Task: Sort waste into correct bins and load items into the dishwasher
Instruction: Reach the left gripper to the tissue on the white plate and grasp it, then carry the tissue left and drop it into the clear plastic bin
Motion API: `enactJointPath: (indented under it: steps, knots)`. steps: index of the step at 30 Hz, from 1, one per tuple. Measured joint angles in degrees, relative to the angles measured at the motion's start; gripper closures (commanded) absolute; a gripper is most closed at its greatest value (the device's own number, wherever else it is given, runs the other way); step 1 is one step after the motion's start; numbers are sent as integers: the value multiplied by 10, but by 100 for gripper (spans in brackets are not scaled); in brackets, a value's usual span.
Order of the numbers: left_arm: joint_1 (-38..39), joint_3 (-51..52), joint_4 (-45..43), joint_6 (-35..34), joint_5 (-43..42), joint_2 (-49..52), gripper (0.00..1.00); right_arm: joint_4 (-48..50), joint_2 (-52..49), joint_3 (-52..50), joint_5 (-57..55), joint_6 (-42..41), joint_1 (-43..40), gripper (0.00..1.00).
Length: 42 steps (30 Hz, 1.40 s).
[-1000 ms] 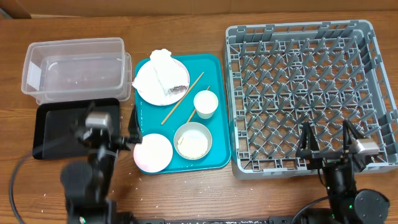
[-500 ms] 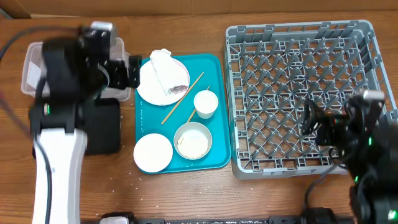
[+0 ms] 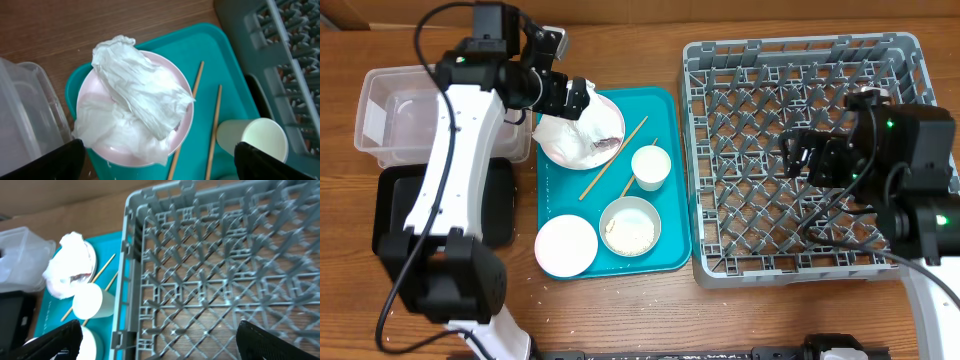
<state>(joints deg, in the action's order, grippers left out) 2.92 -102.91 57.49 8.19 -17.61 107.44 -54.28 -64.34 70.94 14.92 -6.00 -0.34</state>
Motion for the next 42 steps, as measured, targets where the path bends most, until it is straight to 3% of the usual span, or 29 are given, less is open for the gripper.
enactJointPath:
  steps: [9, 14, 22, 29, 33, 37, 39, 42]
  knots:
    - [31, 0, -42, -193, 120, 62, 2, -24, -28, 0, 29, 0, 0, 0]
    - [62, -1, -44, -262, 174, 105, 2, -34, -31, 0, 31, 0, 0, 0]
    - [71, -1, -67, -325, 215, 174, 2, -44, -31, 0, 32, 0, 0, 0]
    - [71, -2, -102, -332, 208, 222, 3, -49, -31, 0, 33, 0, 0, 0]
    - [71, -6, -96, -333, 210, 238, 21, -52, -31, 0, 33, 0, 0, 0]
    - [71, -9, -84, -333, 209, 240, 77, -55, -31, 0, 33, 0, 0, 0]
    - [71, -9, -80, -335, 209, 240, 96, -56, -31, 0, 33, 0, 0, 0]
    - [71, -14, -70, -335, 199, 240, 96, -56, -31, 0, 33, 0, 0, 0]
